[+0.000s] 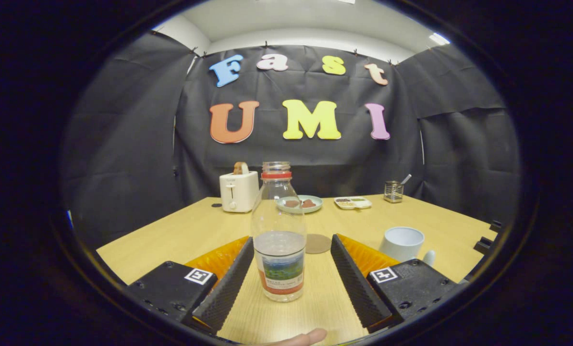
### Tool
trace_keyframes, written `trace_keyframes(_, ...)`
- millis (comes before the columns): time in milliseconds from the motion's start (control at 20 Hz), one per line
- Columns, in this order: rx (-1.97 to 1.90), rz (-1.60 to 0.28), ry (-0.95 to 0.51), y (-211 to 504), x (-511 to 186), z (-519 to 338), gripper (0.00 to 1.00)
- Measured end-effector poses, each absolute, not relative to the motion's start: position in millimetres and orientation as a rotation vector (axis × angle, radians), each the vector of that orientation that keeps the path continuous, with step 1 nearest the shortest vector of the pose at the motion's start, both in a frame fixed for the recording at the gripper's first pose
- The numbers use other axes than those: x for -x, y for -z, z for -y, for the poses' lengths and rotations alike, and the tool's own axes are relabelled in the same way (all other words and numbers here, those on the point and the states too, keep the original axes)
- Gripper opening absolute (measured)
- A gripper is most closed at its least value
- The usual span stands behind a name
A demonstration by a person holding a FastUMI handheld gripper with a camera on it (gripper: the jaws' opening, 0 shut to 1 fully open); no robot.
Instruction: Take the bottle from table, then pour the juice into the cup, finally place the bottle on the coaster
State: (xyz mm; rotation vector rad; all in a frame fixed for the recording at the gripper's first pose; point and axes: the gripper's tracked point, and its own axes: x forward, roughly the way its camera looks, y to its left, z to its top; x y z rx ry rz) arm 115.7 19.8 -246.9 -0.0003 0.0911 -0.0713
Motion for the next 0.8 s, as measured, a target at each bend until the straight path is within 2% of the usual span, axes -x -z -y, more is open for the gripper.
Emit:
trace_keyframes(600,0.033,-0.098,0.042,264.1,-165.8,-36.0,0.99)
trace_keyframes(800,0.008,-0.076,0.016,253.5,-176.4,-32.9,0.85)
